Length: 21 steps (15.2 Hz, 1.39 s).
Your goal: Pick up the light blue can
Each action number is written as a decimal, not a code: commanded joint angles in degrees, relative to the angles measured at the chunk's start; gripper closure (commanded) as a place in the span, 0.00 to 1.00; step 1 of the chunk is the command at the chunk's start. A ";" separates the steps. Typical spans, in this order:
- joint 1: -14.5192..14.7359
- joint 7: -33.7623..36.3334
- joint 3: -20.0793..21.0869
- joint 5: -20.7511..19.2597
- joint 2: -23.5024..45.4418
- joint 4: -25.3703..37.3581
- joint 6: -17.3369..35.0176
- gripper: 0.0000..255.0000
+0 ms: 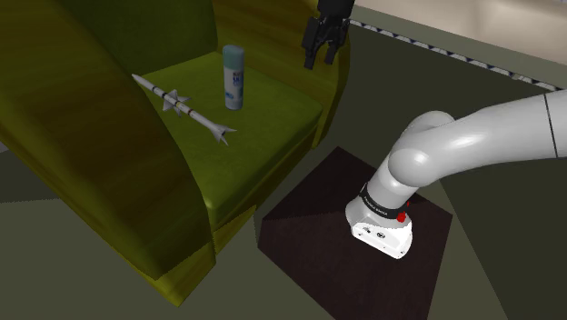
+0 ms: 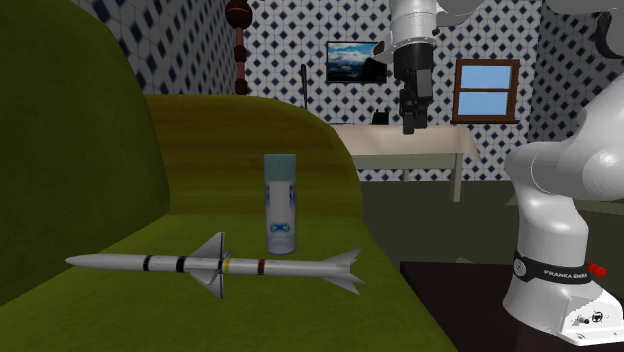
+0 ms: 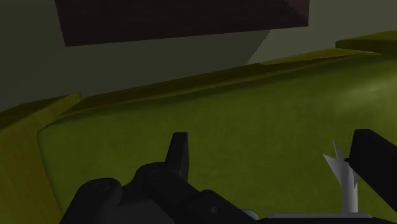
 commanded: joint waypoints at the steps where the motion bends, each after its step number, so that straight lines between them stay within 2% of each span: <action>1: 0.00 0.00 0.00 0.00 0.00 0.00 0.00 0.00; 11: 0.85 -1.27 2.14 -1.67 22.40 13.89 9.84 0.00; 21: 1.84 -1.09 4.09 -5.21 44.69 35.04 12.20 0.00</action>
